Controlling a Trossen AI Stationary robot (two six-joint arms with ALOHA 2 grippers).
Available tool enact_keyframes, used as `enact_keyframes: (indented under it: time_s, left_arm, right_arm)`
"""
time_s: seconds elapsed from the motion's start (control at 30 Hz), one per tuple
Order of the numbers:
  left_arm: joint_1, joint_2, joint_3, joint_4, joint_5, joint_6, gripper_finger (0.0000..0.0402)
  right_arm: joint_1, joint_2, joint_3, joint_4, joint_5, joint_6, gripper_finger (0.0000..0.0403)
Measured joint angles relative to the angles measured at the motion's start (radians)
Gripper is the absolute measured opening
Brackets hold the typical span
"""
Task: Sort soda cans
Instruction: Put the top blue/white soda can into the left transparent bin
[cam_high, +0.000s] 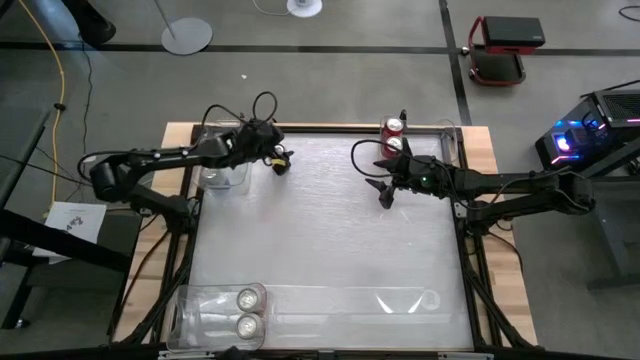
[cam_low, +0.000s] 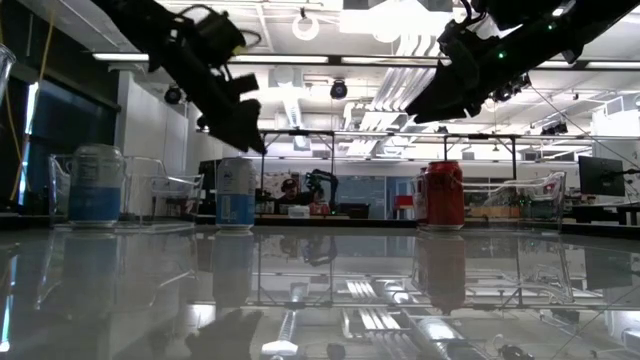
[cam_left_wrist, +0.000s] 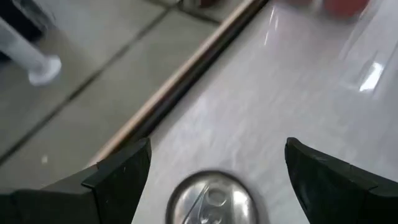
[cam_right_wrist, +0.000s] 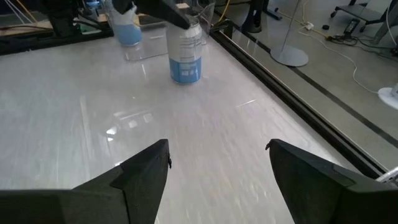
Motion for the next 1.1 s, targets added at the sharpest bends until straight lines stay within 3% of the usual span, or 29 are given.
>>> enact_keyframes:
  time_s: [0.33,0.57,0.87,1.1]
  left_arm:
    - [0.029,0.039,0.021,-0.178,0.002,-0.074,0.0346]
    - [0.029,0.039,0.021,-0.203,0.003,-0.074,0.0344]
    - [0.028,0.038,0.021,-0.203,0.004,-0.055,0.0271]
    - [0.027,0.008,0.027,-0.232,0.009,-0.055,0.0267]
  right_arm:
    - [0.0,0.0,0.0,-0.001,0.0,-0.002,0.0271]
    - [0.0,0.0,0.0,0.0,0.0,-0.008,0.0271]
    - [0.0,0.0,0.0,0.0,0.0,-0.008,0.0271]
    - [0.0,0.0,0.0,-0.003,0.001,-0.001,0.0271]
